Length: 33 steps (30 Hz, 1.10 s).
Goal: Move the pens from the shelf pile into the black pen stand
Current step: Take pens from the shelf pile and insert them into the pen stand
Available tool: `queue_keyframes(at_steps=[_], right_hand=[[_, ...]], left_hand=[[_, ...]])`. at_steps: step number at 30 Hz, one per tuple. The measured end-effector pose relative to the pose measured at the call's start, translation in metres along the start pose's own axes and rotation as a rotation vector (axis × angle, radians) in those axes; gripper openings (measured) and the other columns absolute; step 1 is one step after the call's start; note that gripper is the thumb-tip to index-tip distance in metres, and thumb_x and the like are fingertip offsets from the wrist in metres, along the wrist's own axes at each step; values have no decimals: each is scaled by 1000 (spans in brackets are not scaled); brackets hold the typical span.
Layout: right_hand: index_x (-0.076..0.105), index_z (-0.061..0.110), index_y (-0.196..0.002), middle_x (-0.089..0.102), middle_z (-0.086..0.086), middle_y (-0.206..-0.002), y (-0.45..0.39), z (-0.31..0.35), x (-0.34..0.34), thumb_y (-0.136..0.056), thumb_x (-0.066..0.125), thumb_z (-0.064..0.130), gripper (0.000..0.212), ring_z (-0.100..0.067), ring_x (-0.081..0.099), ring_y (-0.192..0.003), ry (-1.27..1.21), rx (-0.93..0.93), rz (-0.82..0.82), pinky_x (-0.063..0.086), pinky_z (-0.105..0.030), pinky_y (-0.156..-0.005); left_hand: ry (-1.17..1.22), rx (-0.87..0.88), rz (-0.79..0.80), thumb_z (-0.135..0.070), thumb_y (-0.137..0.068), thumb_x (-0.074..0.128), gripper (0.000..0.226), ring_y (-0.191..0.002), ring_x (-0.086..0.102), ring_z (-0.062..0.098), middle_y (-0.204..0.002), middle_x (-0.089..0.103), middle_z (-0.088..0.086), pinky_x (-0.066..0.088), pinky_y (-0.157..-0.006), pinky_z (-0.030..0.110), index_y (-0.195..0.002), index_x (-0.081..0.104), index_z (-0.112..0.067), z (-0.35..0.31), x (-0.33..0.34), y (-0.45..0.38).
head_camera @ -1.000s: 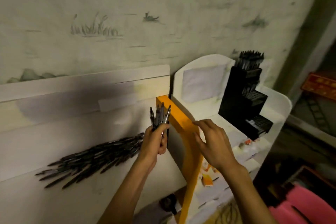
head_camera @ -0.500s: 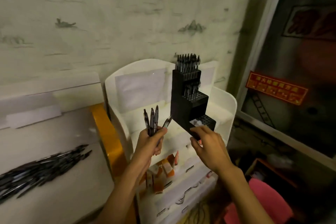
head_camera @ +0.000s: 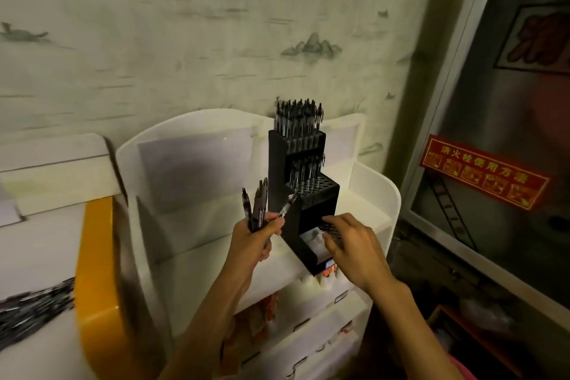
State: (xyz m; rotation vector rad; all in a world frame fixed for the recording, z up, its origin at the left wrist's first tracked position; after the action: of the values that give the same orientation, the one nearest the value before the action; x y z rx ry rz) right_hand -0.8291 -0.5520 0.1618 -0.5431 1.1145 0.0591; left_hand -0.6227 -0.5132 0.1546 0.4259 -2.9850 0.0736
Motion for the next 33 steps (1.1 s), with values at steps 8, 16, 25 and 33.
queue_keyframes(at_steps=[8,16,25,33], right_hand=[[56,25,-131,60,1,-125,-88,-33,4,-96,55,32,35,-22,61,-106,-15,-122,-4,48,-34,-90],[54,24,-134,58,2,-128,-138,-48,10,-98,53,33,37,-20,59,-110,-111,-204,23,46,-29,-92],[56,28,-130,59,9,-124,-183,-74,26,-99,51,38,33,-10,58,-108,-356,-268,73,50,-30,-93],[72,25,-103,67,16,-92,-219,-87,34,-94,62,27,13,2,61,-82,-673,-272,118,42,-5,-74]], left_hand=[[47,-13,-124,-8,-89,68,14,-45,36,11,-55,56,-2,31,-44,22,-101,74,-13,8,28,-73],[6,38,-164,-13,-90,70,12,-49,42,11,-55,50,-1,37,-48,23,-101,73,-13,7,44,-101],[10,37,-286,-18,-94,66,16,-40,40,7,-48,56,-10,30,-43,22,-104,72,-6,6,77,-118],[27,38,-390,-19,-93,68,14,-43,35,11,-79,73,12,27,-44,22,-105,75,-16,8,103,-126]])
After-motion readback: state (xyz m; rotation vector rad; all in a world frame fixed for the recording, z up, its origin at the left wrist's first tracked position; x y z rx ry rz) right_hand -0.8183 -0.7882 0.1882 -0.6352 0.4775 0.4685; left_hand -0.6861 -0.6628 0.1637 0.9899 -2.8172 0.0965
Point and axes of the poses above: each hand's wrist, its own y-axis away from the middle knuckle, its own x-axis out of the palm, z = x × y, the point moved 4 cm from there along -y, towards the middle knuckle
